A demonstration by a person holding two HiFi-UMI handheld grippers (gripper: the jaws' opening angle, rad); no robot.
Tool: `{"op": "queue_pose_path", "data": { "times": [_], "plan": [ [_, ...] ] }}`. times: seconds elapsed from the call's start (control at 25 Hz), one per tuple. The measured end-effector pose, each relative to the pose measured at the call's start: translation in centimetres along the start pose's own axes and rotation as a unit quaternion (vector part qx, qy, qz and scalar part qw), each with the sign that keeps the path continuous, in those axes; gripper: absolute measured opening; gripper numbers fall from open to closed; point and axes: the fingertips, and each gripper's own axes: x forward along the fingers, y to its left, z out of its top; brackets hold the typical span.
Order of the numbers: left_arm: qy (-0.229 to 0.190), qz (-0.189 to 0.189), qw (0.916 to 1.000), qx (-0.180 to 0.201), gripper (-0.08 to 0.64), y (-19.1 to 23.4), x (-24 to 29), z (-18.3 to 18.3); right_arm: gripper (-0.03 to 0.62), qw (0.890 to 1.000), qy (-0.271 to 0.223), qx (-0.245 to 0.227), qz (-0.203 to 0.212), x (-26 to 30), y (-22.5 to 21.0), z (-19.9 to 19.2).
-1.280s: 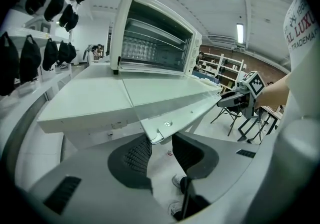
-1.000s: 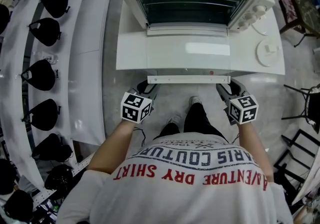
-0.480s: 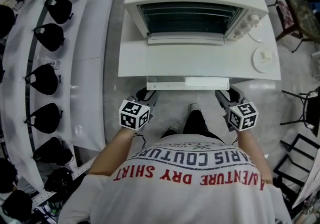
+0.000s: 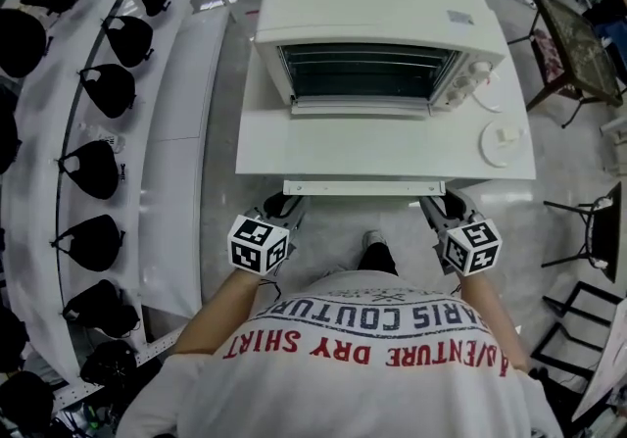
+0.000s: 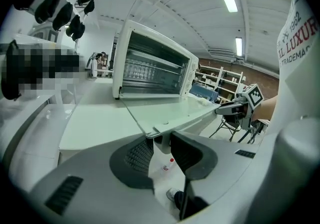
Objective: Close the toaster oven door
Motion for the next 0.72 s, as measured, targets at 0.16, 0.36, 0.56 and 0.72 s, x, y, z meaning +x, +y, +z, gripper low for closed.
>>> {"op": "queue_pose_path", "data": {
  "times": [0.16, 0.36, 0.56, 0.72],
  "plan": [
    [-0.01, -0.003, 0.9999, -0.009, 0.121, -0.2, -0.5, 1.4, 0.155, 1.0, -0.013, -0.003, 0.001, -0.4, 0.0, 1.5],
    [-0.025, -0.008, 0.9995, -0.018, 0.121, -0.4, -1.4, 3.3, 0.149, 0.999, -0.035, -0.004, 0.002, -1.2, 0.2, 3.4],
    [-0.047, 0.002, 0.9984, -0.031, 0.121, -0.4, -2.2, 5.5, 0.122, 0.998, -0.054, -0.014, 0.006, -1.8, 0.7, 5.7],
    [-0.05, 0.008, 0.9981, -0.034, 0.121, -0.4, -2.3, 6.9, 0.109, 0.998, -0.063, -0.009, 0.002, -2.1, 0.8, 7.0]
  ]
}}
